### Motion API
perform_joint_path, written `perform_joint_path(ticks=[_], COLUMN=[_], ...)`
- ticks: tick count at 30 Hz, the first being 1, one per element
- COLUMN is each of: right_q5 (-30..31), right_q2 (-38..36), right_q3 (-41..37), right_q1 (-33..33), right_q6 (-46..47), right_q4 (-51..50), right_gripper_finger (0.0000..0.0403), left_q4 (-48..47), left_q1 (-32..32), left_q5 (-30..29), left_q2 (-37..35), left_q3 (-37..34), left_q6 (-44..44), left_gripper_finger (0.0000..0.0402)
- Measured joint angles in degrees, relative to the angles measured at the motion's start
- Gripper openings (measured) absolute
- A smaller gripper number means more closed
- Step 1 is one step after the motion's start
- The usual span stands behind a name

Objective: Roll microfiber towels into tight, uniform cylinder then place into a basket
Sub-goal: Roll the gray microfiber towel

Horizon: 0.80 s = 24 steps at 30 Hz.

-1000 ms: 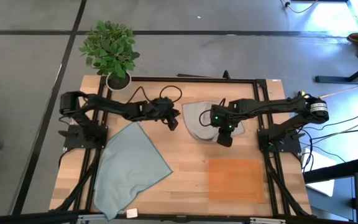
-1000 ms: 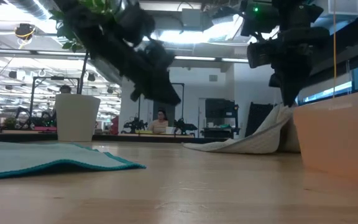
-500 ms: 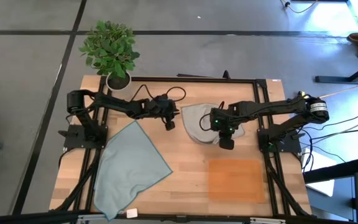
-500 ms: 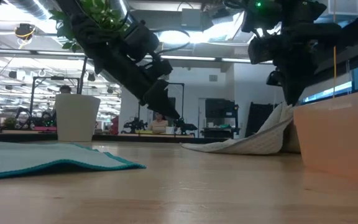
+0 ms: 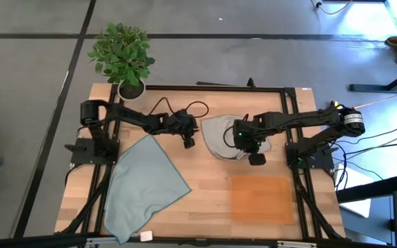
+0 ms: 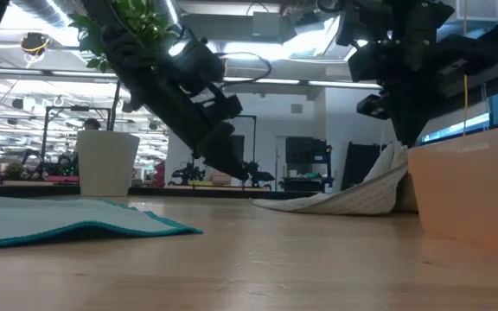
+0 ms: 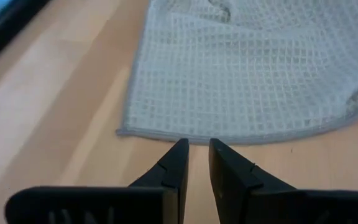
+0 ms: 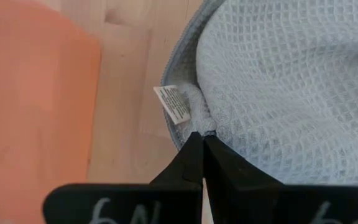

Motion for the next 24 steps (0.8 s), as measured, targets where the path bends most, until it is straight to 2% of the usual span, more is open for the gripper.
perform_joint_path(ticks=[4, 10, 16, 24], right_q5=[-0.1, -0.7, -0.7, -0.7], right_q2=[0.0, 0.0, 0.0, 0.0], right_q3=[0.0, 0.0, 0.0, 0.0], right_q1=[0.0, 0.0, 0.0, 0.0], right_q6=[0.3, 0.5, 0.6, 0.5], right_q4=[-0.1, -0.2, -0.2, -0.1], right_gripper_finger=[0.0005, 0.0005, 0.0005, 0.0005], left_q4=[-1.6, -7.9, -14.4, -17.3], left_q1=[0.6, 3.5, 7.3, 9.2], left_q5=[-2.6, -2.7, 5.9, 6.5], left_q2=[3.1, 5.6, 6.3, 6.3], left_q3=[4.5, 11.9, 14.3, 14.3], left_q6=[-1.4, -4.7, -16.1, -21.8], left_gripper_finger=[0.0054, 0.0054, 0.0054, 0.0054])
